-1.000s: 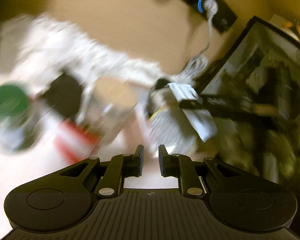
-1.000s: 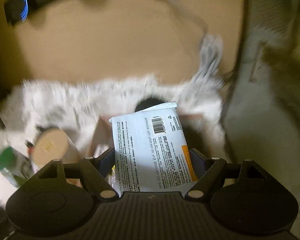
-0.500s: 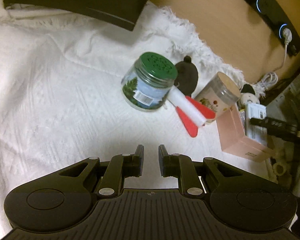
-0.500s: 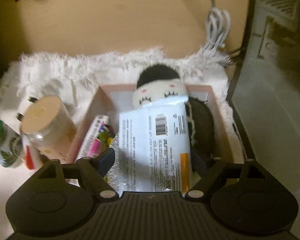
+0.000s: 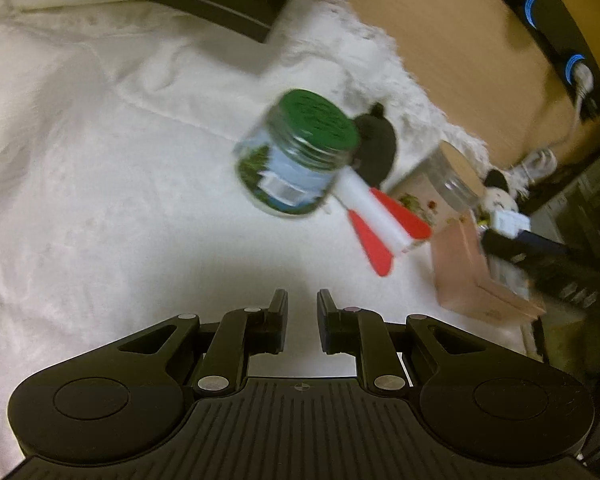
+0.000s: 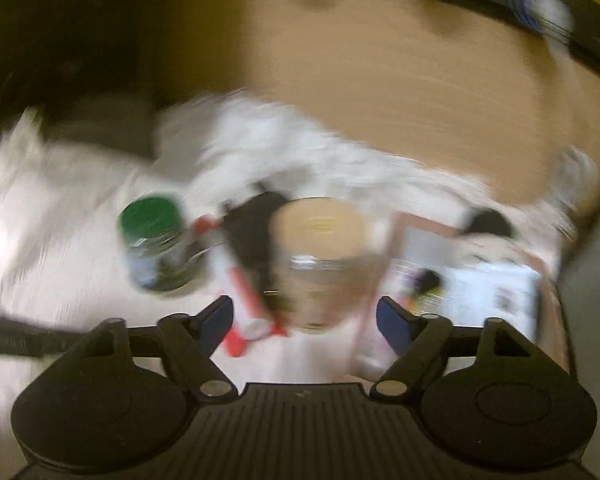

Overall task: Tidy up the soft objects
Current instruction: 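Grasp the white-and-red rocket toy with the left tool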

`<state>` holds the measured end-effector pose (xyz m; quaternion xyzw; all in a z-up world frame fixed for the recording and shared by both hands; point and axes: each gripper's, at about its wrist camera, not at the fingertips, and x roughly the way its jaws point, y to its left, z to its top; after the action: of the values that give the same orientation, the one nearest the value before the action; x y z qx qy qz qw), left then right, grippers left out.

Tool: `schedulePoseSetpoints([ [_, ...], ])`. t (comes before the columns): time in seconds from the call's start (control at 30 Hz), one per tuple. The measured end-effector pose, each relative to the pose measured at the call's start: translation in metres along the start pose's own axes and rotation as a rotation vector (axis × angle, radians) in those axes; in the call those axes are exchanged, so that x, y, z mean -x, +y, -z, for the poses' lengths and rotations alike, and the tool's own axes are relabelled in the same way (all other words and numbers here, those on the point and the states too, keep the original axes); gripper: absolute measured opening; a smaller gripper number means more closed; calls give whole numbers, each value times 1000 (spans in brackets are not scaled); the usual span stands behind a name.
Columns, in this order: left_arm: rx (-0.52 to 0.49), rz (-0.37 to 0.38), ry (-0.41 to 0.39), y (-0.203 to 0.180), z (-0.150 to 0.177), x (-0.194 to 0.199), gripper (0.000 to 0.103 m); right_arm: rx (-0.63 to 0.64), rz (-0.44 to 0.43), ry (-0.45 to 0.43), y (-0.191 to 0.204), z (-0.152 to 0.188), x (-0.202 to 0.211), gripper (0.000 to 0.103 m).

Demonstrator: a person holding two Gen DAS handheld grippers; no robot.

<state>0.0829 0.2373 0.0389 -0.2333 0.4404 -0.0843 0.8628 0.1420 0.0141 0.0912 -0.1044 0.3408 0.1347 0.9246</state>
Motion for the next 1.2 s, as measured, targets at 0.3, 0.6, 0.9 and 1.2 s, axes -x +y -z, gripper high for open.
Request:
schedulePoseSetpoints([
  [0.3,54,-40,-13,40,-1,22,17,271,75,69,74,-2,-77,59],
  [0.6,64,-53,7,52,-5,16,17,267,74,126,79,6,-94,39],
  [0.9,9,15,19,26,-13,1,17,-4,-95,136,55,-1,-30,24],
  [1.2,6,76,26,-7,-19,-21,17,-143,-185,194,41,42,5,37],
])
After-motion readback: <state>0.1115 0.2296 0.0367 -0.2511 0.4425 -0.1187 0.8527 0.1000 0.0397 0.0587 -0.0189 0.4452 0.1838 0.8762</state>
